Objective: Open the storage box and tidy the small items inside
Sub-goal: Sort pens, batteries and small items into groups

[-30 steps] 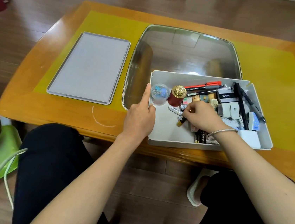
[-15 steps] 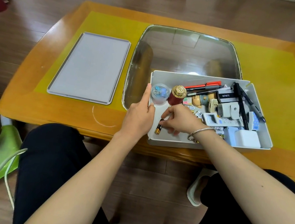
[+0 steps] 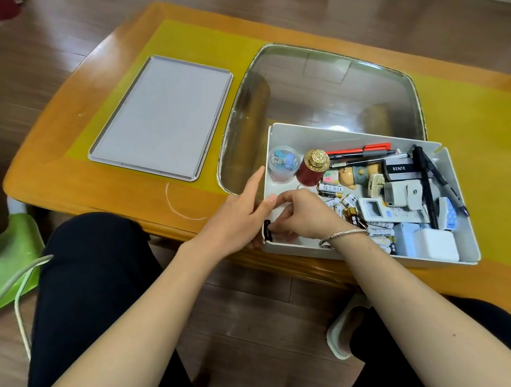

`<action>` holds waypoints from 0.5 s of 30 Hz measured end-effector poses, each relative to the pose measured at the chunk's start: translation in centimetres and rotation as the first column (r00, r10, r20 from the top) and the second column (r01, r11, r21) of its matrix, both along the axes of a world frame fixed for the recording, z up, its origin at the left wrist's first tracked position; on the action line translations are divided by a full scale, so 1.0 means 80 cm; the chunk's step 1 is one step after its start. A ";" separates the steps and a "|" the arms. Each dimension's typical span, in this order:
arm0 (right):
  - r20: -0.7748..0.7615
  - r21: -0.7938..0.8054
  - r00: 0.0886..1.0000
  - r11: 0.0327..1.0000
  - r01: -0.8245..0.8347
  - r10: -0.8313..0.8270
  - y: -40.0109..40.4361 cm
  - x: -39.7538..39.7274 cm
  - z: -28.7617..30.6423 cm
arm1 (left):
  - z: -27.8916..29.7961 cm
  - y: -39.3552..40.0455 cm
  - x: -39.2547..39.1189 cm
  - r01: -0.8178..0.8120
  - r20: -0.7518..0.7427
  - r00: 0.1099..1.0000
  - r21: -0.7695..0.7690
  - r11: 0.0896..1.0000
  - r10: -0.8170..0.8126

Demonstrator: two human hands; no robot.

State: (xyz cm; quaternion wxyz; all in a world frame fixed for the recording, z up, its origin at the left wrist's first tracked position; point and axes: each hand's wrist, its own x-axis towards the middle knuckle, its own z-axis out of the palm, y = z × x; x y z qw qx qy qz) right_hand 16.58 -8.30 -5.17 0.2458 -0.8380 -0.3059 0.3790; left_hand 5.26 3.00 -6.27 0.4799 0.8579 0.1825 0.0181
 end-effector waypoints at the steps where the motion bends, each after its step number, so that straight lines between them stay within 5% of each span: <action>1: -0.003 0.001 1.000 1.000 0.024 -0.024 0.000 0.000 0.000 | 0.000 0.000 -0.002 0.009 -0.001 1.000 -0.035 0.999 -0.009; 6: -0.018 -0.001 1.000 1.000 -0.013 0.013 -0.004 -0.003 0.004 | -0.001 0.002 -0.008 0.028 0.019 1.000 -0.176 0.984 -0.025; 15: 0.068 -0.030 0.995 0.997 -0.068 0.070 -0.004 -0.005 0.000 | -0.006 0.005 -0.012 0.026 0.027 0.999 -0.141 0.990 -0.022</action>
